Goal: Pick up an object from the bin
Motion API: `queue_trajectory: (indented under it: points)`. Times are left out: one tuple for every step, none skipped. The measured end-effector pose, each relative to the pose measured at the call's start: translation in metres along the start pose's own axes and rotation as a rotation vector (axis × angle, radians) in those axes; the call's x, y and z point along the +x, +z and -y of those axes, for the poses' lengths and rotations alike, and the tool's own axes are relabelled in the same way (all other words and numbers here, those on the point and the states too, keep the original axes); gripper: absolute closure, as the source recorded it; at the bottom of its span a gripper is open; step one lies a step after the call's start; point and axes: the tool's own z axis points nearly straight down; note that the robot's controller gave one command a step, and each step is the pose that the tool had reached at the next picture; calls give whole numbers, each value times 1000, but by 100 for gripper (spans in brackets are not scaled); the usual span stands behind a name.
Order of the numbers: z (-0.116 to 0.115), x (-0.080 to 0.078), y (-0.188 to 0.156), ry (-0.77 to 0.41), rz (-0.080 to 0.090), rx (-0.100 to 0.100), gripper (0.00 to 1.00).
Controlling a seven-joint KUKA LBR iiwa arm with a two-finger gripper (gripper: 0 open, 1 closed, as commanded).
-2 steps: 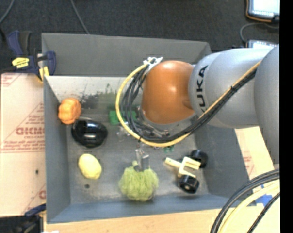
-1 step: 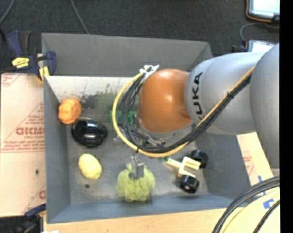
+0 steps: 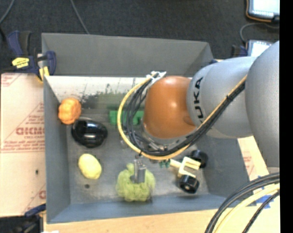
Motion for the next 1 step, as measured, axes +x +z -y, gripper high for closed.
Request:
queue_trajectory:
  points:
    - [14, 10, 30, -260, 5, -2, 0]
